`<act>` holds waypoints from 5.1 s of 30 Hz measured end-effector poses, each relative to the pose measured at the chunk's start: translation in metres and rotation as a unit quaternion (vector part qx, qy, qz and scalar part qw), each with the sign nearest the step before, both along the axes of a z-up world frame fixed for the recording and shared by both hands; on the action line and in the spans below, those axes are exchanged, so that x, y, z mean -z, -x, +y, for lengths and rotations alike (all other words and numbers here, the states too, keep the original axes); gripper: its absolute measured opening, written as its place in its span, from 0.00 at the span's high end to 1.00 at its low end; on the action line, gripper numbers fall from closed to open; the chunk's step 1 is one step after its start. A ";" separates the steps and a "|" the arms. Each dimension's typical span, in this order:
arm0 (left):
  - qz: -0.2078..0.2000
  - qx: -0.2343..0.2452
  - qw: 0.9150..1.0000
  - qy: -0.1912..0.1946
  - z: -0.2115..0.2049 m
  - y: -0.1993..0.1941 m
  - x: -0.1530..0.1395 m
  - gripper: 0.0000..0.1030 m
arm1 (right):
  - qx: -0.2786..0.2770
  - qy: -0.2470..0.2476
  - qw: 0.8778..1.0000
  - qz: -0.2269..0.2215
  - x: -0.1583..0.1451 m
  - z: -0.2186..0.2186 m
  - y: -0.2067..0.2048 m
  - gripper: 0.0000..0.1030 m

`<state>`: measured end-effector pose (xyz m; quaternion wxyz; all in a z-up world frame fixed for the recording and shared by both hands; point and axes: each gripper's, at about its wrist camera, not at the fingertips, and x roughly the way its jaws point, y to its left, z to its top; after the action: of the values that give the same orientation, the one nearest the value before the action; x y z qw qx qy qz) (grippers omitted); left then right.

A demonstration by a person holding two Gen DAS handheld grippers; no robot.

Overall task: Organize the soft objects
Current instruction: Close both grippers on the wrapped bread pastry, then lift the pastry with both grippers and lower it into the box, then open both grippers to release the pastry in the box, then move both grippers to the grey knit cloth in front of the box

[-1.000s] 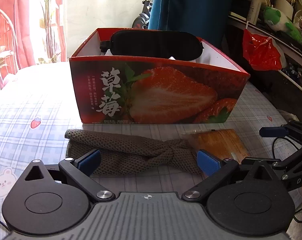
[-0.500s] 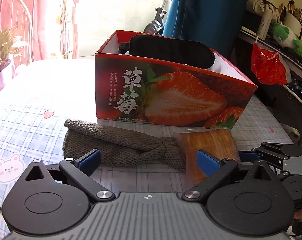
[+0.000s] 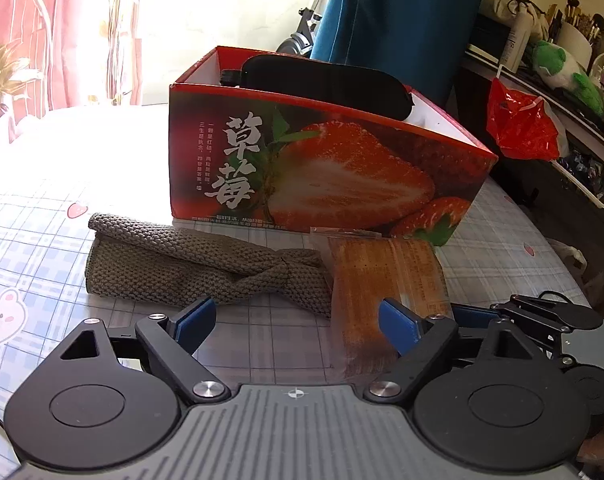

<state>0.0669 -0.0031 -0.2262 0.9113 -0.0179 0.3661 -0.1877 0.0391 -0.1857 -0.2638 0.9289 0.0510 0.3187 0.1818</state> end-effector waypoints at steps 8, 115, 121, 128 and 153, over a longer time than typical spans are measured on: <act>0.009 0.006 1.000 -0.008 -0.003 0.000 0.002 0.22 | 0.013 -0.014 1.000 -0.021 -0.002 -0.005 0.007 0.55; -0.118 0.103 0.987 -0.024 -0.076 -0.095 -0.088 0.24 | 0.104 0.003 0.993 -0.049 -0.102 -0.091 -0.107 0.71; -0.124 0.074 0.989 -0.018 -0.024 -0.064 -0.090 0.23 | 0.068 -0.009 0.995 -0.068 -0.104 -0.082 -0.074 0.71; -0.098 0.032 0.994 -0.029 0.020 -0.054 -0.062 0.16 | 0.046 -0.008 0.998 -0.030 -0.075 -0.065 -0.063 0.67; -0.016 -0.040 0.997 -0.060 0.042 -0.065 0.028 0.00 | 0.056 0.070 0.996 0.012 0.021 0.006 -0.069 0.24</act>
<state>0.1319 0.0392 -0.2537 0.9231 0.0251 0.3615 -0.1287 0.1079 -0.1802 -0.2849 0.9349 0.0056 0.3388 0.1059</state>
